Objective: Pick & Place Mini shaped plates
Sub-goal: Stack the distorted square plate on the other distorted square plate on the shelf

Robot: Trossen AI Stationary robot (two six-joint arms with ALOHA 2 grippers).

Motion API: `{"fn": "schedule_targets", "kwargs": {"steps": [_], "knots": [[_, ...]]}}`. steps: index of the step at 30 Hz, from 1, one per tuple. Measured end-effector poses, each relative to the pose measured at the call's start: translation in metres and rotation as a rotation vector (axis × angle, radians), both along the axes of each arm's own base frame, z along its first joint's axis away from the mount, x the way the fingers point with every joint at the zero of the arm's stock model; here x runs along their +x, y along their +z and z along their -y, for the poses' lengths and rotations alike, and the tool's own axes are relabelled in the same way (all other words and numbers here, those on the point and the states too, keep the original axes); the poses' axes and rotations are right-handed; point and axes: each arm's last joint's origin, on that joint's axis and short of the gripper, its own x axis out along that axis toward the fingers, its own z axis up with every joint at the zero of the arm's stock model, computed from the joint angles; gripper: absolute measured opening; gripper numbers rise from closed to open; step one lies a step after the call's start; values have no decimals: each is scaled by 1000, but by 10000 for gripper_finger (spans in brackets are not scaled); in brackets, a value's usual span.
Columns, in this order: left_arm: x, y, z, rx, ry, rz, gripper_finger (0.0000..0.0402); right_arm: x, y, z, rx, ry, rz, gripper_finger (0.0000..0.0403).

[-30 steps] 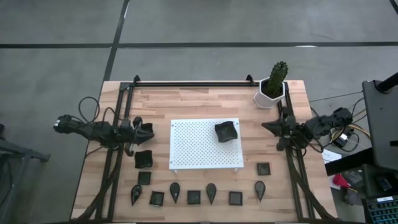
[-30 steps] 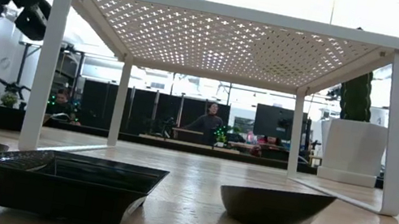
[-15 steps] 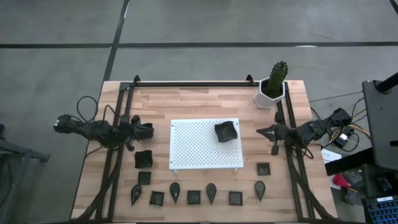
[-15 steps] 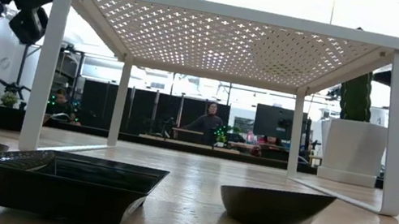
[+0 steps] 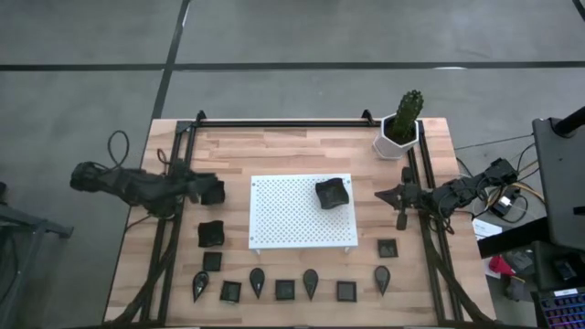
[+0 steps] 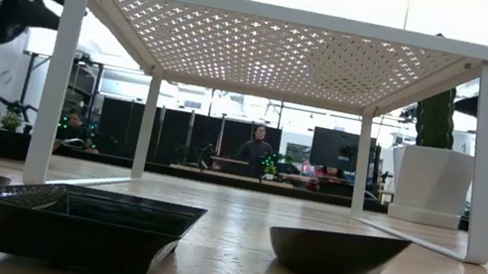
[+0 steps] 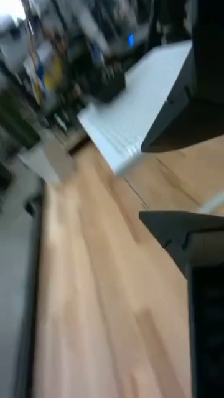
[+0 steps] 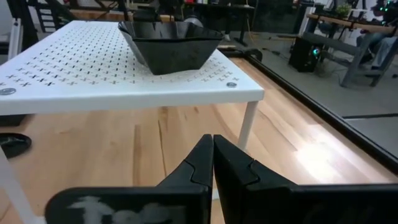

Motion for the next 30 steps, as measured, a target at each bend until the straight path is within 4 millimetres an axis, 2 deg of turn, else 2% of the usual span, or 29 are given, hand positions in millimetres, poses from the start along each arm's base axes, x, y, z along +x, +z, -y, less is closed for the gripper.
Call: {"fn": "schedule_targets", "kwargs": {"steps": [3, 9, 13, 15, 19, 24, 30], "knots": [[3, 1, 1, -56, 48, -110, 176, 0, 0, 0, 1, 0, -1, 9], [17, 12, 9, -171, -29, -358, 171, 0, 0, 0, -1, 0, 0, 9], [34, 18, 16, -103, -120, -499, 160, 0, 0, 0, 3, -1, 1, 9], [43, 19, 20, -8, -243, -598, 152, 0, 0, 0, -1, 0, 0, 9], [57, 8, 26, 73, -414, -791, 139, 0, 0, 0, 3, -1, 0, 9], [62, -14, 28, 99, -450, -1045, 130, 0, 0, 0, 0, 0, 0, 9], [71, -21, 28, 214, -448, -1115, 129, 0, 0, 0, -1, 0, 0, 8]]}}
